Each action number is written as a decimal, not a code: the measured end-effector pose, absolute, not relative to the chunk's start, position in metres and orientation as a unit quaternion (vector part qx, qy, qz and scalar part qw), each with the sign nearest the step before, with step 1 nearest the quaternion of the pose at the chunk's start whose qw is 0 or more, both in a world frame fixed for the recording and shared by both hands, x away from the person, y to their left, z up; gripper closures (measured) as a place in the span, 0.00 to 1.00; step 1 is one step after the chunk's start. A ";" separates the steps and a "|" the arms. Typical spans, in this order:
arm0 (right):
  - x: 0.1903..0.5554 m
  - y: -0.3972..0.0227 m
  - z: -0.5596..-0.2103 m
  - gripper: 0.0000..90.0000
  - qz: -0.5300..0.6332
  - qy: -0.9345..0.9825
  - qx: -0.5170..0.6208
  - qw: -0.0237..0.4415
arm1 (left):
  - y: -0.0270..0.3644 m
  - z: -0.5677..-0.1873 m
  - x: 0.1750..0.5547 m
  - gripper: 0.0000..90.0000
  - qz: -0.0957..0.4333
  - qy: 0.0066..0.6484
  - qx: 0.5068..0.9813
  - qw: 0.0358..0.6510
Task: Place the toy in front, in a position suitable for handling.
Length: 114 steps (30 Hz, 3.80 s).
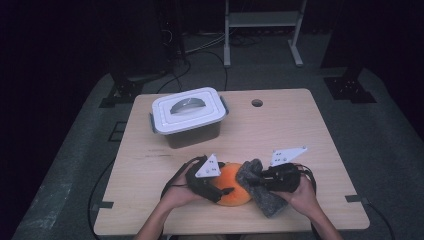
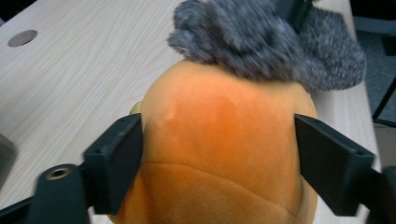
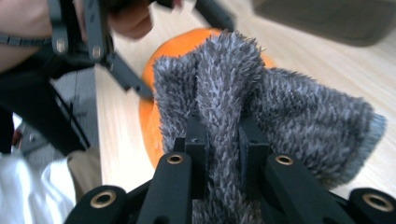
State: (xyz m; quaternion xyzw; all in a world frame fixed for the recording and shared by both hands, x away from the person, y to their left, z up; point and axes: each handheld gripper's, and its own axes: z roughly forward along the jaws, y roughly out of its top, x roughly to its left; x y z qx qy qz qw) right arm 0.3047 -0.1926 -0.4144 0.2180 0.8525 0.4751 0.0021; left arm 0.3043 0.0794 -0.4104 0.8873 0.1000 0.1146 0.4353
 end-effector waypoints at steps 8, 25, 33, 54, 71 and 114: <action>0.297 -0.193 -0.418 0.86 0.464 0.867 0.180 -0.016 | 0.083 -0.409 0.314 0.05 0.065 0.130 0.885 0.443; 0.305 -0.199 -0.402 0.86 0.496 0.842 0.214 0.008 | 0.074 -0.407 0.298 0.43 0.143 0.083 0.871 0.463; 0.305 -0.204 -0.417 0.85 0.474 0.853 0.219 -0.009 | 0.085 -0.408 0.304 0.34 0.091 0.091 0.881 0.455; 0.301 -0.203 -0.399 0.86 0.512 0.834 0.205 0.005 | 0.084 -0.410 0.304 0.40 0.114 0.090 0.873 0.466; 0.310 -0.211 -0.418 0.86 0.488 0.838 0.243 -0.003 | 0.100 -0.419 0.306 0.31 0.083 0.060 0.897 0.431; 0.294 -0.188 -0.401 0.85 0.503 0.840 0.201 0.029 | 0.099 -0.413 0.312 0.40 0.052 0.102 0.880 0.460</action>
